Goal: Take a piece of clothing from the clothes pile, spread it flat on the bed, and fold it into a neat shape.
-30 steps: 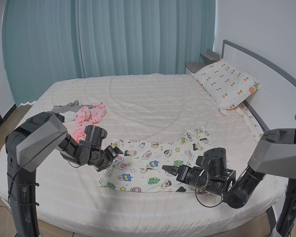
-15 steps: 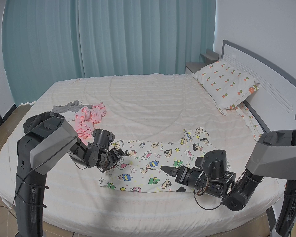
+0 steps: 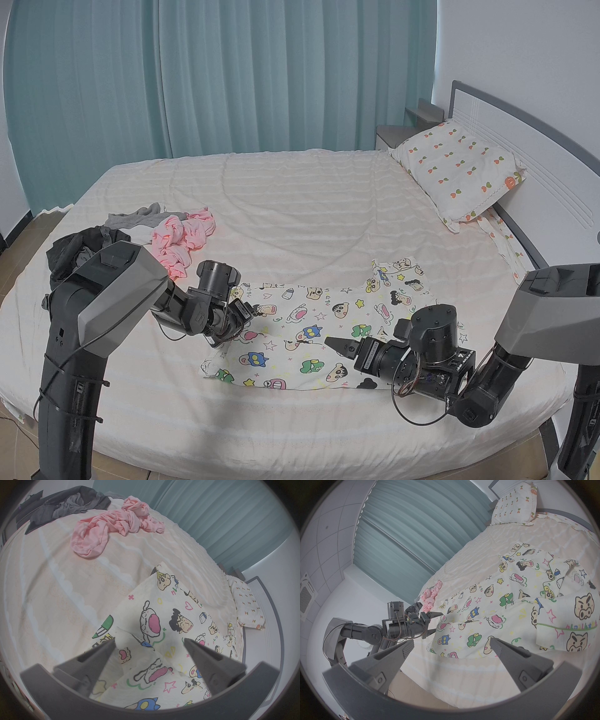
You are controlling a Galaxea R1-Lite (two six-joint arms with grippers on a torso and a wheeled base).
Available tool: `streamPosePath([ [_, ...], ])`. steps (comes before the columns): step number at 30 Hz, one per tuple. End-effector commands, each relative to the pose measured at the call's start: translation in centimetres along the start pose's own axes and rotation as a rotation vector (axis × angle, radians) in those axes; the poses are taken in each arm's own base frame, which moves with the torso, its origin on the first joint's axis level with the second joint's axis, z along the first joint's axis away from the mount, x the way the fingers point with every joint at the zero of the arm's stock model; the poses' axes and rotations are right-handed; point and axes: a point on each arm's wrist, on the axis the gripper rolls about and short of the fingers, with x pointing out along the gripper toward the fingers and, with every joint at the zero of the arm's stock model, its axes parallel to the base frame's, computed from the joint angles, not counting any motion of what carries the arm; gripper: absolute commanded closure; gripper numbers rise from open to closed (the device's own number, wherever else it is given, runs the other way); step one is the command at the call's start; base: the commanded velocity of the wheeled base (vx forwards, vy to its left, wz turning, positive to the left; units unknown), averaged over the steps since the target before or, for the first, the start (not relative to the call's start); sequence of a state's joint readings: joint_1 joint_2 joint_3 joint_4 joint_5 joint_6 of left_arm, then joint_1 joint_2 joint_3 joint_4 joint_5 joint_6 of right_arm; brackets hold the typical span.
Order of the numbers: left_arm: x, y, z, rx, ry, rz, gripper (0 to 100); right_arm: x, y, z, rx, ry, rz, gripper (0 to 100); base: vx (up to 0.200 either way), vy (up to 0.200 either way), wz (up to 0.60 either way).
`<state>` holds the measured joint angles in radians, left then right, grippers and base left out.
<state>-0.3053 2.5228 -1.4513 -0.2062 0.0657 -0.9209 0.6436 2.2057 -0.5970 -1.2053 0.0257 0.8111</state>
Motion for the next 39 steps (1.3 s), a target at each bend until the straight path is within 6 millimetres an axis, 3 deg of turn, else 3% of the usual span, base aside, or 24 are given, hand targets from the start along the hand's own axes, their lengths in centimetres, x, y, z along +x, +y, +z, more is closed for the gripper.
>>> streamPosePath([
  [1, 0.1, 0.1, 0.0, -0.01, -0.019, 0.016, 100, 0.0, -0.1, -0.1, 0.0, 0.004, -0.003, 0, 0.0, 0.0, 0.0],
  [10, -0.8, 0.4, 0.5, -0.019, -0.011, 0.063, 100, 0.0, 0.0, -0.1, 0.0, 0.003, -0.002, 0, 0.0, 0.0, 0.0],
  [31, -1.2, 2.3, 4.2, -0.021, -0.06, 0.072, 100, 0.0, -0.1, -0.2, 0.001, 0.007, -0.002, 0, 0.0, 0.0, 0.0],
  [39, -2.4, 1.8, 2.1, -0.001, 0.056, 0.08, 100, 0.0, -0.1, -0.2, 0.001, 0.008, -0.003, 0, 0.0, 0.0, 0.0],
])
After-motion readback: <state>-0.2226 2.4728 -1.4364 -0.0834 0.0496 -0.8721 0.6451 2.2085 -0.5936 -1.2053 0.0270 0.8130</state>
